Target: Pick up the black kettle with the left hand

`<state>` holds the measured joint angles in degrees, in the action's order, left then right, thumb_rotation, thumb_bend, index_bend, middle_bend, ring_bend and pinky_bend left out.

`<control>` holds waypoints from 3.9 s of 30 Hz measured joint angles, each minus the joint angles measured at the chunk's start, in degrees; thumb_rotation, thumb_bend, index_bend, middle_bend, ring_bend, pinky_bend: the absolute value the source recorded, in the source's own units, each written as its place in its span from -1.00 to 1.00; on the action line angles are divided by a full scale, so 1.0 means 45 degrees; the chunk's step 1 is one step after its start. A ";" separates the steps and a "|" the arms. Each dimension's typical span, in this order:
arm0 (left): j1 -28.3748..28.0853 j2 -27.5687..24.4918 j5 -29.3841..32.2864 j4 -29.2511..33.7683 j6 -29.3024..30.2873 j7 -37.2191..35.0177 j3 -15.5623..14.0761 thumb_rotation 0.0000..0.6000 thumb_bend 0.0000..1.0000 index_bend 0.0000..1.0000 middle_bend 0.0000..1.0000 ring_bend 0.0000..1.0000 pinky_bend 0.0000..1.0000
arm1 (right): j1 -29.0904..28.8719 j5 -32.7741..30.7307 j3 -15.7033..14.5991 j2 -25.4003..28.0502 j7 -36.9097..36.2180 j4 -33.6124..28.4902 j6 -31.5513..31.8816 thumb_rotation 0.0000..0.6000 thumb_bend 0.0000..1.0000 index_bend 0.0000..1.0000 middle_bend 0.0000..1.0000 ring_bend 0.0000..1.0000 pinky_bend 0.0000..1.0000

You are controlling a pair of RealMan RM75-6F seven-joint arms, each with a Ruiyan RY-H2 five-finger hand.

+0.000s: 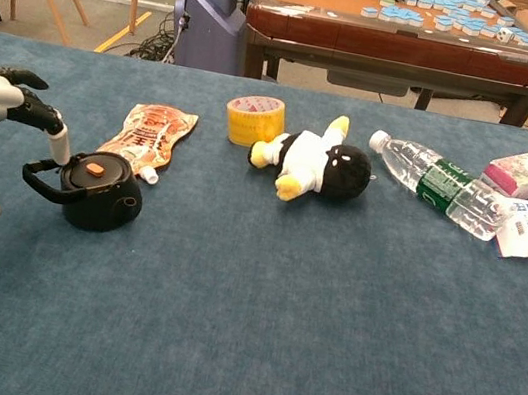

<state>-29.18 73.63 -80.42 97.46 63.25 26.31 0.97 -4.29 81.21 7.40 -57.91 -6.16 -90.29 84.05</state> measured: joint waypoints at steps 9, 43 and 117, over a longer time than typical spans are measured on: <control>-0.0087 0.0263 0.0545 0.0295 -0.0322 0.0781 -0.0066 1.00 -0.77 -0.23 -0.33 -0.49 -1.00 | 0.0082 -0.0098 -0.0036 0.0046 -0.0017 -0.0023 0.0010 1.00 -0.78 -0.25 -0.22 -0.47 -0.44; -0.0415 0.0846 0.1210 0.0114 -0.0602 0.1065 0.0002 1.00 -0.77 -0.16 -0.18 -0.34 -1.00 | 0.0258 -0.0383 -0.0051 0.0021 -0.0105 0.0128 -0.0022 1.00 -0.78 -0.25 -0.22 -0.47 -0.44; -0.0317 0.1375 0.1196 0.0014 -0.0394 0.0969 -0.0494 1.00 -0.77 0.04 0.13 -0.12 -1.00 | 0.0475 -0.0520 -0.0043 -0.0065 -0.0327 0.0242 -0.0012 1.00 -0.78 -0.25 -0.22 -0.47 -0.44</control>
<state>-30.61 79.82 -75.04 97.52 61.47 30.67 -1.25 -2.15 78.87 7.21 -58.21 -7.63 -89.21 83.99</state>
